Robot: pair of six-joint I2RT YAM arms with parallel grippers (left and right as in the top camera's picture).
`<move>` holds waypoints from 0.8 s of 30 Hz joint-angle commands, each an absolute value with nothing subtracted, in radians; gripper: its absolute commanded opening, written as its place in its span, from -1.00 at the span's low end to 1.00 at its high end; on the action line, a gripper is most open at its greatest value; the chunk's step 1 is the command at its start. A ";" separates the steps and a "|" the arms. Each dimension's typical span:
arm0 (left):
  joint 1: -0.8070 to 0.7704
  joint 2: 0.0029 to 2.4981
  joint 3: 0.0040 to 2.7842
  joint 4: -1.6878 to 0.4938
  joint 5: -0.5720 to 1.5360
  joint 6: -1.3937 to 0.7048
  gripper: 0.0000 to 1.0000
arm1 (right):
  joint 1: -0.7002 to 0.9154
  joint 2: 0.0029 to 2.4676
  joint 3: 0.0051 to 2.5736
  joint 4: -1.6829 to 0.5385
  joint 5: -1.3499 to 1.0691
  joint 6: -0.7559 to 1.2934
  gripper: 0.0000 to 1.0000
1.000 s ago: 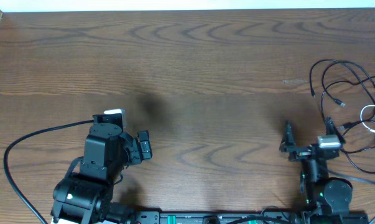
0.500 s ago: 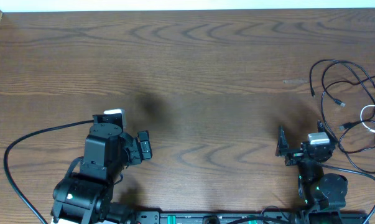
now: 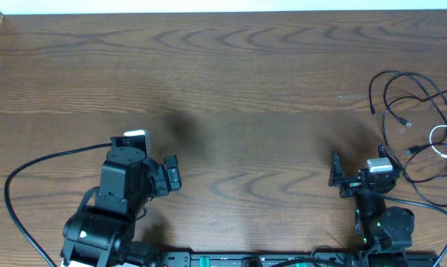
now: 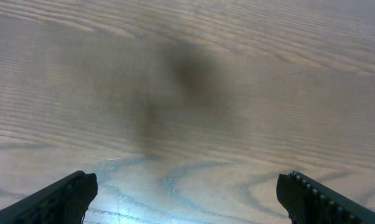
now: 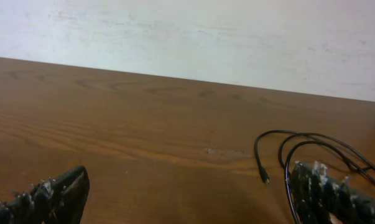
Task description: Untangle cables
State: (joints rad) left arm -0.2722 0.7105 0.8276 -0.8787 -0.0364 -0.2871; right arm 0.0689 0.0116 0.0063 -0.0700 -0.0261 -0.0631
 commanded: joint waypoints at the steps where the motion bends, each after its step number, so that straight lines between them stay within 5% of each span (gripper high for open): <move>1: -0.250 0.657 0.813 -0.903 -0.056 -0.281 0.96 | 0.067 0.006 0.006 -0.075 -0.036 -0.076 0.99; 8: -0.073 0.360 0.424 -0.485 0.069 -0.276 0.96 | 0.067 0.006 0.006 -0.075 -0.036 -0.076 0.99; 16: -0.061 0.080 0.092 -0.057 0.067 -0.200 0.96 | 0.067 0.006 0.006 -0.075 -0.036 -0.076 0.99; 24: -0.005 0.001 0.004 0.010 0.071 -0.135 0.96 | 0.067 0.006 0.006 -0.075 -0.036 -0.076 0.98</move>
State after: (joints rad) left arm -0.0158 0.0139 0.0216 0.0093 0.0662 -0.1970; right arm 0.0685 0.0120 0.0067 -0.0700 -0.0303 -0.0635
